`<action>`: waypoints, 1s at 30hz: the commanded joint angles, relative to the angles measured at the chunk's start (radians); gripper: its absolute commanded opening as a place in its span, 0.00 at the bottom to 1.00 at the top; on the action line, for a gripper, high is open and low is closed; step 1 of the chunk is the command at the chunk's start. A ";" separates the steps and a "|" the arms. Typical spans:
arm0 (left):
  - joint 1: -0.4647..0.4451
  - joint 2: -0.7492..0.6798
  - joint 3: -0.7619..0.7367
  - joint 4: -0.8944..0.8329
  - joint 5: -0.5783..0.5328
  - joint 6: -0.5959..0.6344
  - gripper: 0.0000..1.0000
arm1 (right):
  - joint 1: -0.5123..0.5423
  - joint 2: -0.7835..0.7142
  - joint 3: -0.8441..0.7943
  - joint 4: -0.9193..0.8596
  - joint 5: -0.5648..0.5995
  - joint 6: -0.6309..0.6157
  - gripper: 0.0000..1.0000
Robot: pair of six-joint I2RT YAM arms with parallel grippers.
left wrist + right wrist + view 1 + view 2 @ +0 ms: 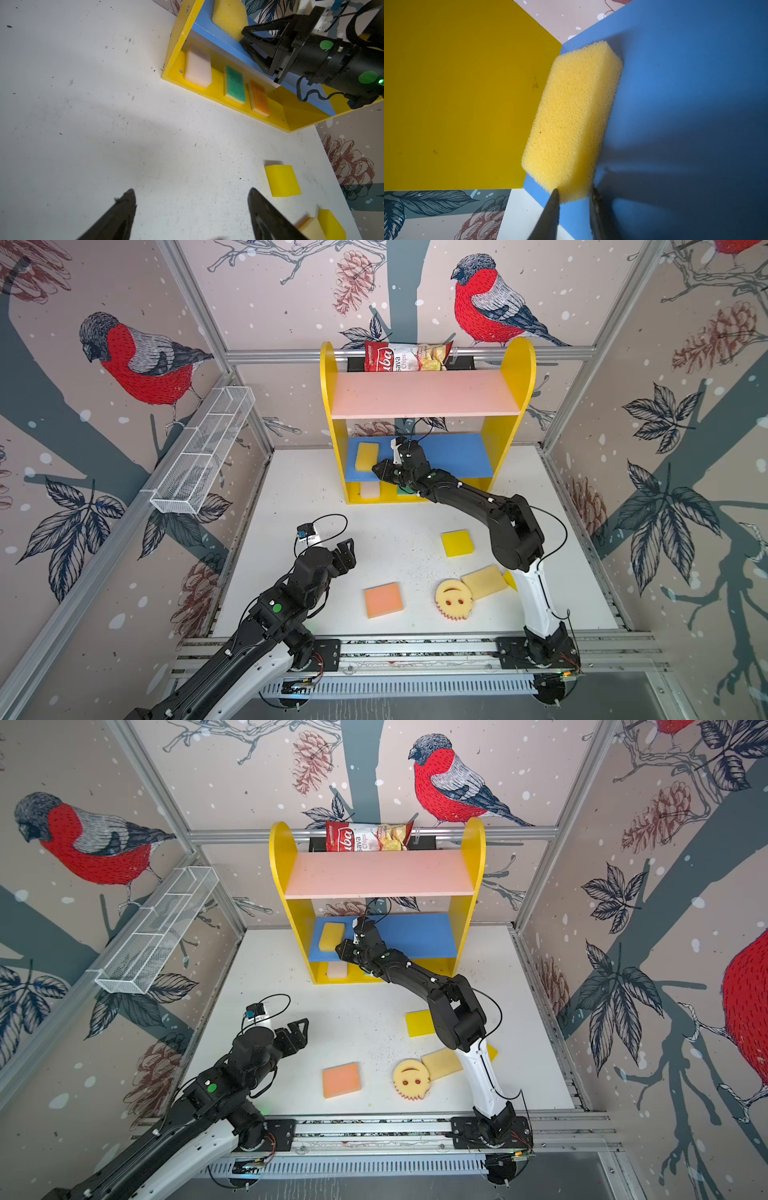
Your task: Place and organize the cleaning sponges onto the shelf
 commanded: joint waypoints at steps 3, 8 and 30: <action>0.000 0.008 0.002 0.032 0.005 -0.004 0.84 | 0.000 -0.009 -0.006 -0.008 -0.004 0.011 0.26; 0.001 0.015 0.005 0.034 0.005 -0.004 0.84 | -0.002 -0.012 -0.003 -0.011 -0.004 0.008 0.26; 0.000 0.018 0.004 0.034 0.005 -0.004 0.84 | -0.002 -0.030 -0.022 -0.007 0.014 0.004 0.26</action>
